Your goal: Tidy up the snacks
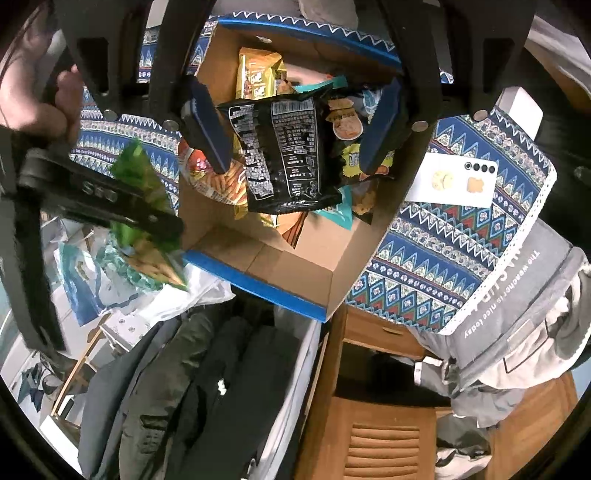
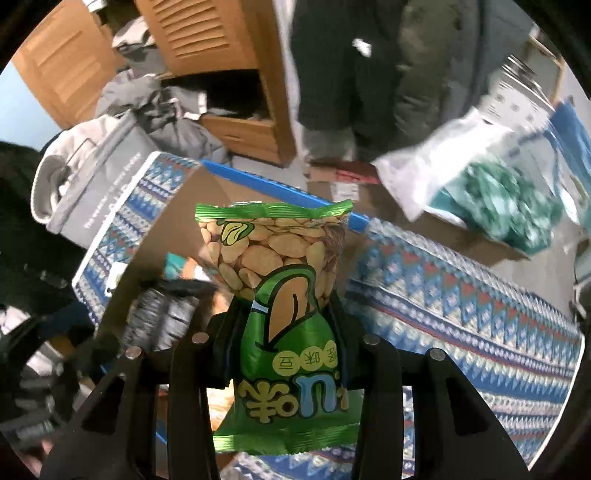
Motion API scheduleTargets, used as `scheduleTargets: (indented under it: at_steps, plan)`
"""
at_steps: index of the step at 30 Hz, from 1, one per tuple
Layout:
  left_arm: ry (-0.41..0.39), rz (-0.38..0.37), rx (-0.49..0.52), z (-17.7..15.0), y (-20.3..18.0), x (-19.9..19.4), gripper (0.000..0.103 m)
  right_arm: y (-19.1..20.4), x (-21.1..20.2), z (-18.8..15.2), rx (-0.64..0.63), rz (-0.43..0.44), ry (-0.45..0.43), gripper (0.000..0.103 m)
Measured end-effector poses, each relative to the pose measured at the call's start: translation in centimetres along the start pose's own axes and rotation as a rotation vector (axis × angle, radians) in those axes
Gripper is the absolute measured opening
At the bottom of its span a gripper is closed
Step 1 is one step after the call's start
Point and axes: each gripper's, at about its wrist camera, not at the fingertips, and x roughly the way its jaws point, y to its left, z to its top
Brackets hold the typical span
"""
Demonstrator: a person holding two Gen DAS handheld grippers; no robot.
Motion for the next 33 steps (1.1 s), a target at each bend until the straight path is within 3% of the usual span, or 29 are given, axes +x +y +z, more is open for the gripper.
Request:
scheduleTargets:
  at_steps: [4,8,12,19,23,33]
  plan:
    - [-0.014,0.009,0.000,0.0,0.2,-0.3,0.078,1.9,0.9,1.6,-0.049,0.014,0.033,0.041]
    - [-0.009,0.012,-0.008,0.0,0.7,-0.6,0.078,3.0,0.4,2.0,-0.075,0.002,0.005,0.058]
    - [-0.020,0.010,-0.016,-0.1,0.9,-1.2,0.081,2.9,-0.8,1.5,-0.070,0.004,-0.017,0.058]
    - [-0.043,0.019,0.004,-0.4,0.2,-2.5,0.082,2.2,-4.2,-1.1,-0.061,-0.015,-0.078,0.059]
    - [-0.067,0.029,0.034,-0.7,-0.8,-3.4,0.087,1.9,-6.8,-3.1,-0.048,-0.046,-0.136,0.069]
    - [-0.110,0.037,0.094,-1.4,-3.0,-5.3,0.092,2.2,-11.4,-5.5,-0.033,-0.056,-0.238,0.073]
